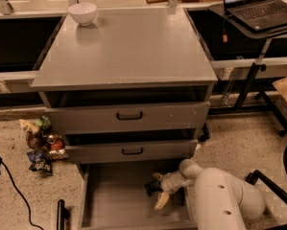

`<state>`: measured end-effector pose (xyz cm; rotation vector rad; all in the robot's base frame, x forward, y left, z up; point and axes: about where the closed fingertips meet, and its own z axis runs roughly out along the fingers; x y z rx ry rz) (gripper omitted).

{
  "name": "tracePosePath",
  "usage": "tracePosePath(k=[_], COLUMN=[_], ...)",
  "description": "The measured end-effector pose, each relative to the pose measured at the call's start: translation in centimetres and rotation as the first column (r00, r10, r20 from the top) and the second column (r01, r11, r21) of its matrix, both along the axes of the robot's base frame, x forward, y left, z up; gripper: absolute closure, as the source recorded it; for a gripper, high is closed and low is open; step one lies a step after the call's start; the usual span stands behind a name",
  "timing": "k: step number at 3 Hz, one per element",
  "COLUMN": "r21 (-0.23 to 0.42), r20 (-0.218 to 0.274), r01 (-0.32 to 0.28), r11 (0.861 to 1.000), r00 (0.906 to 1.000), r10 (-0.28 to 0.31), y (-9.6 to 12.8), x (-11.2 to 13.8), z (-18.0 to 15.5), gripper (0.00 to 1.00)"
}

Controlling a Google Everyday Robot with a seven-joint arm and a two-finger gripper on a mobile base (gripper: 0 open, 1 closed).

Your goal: Pick rxbar blueberry from bottom drawer and place on counter

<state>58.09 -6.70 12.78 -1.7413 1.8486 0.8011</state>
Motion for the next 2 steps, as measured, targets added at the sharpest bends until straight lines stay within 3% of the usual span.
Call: tracePosePath(k=[2], r21=[-0.051], r20=[0.038], r01=[0.006], r11=[0.999], r00=[0.9992], r10=[-0.004], y=[-0.08], x=[0.17], z=[-1.67], gripper=[0.42])
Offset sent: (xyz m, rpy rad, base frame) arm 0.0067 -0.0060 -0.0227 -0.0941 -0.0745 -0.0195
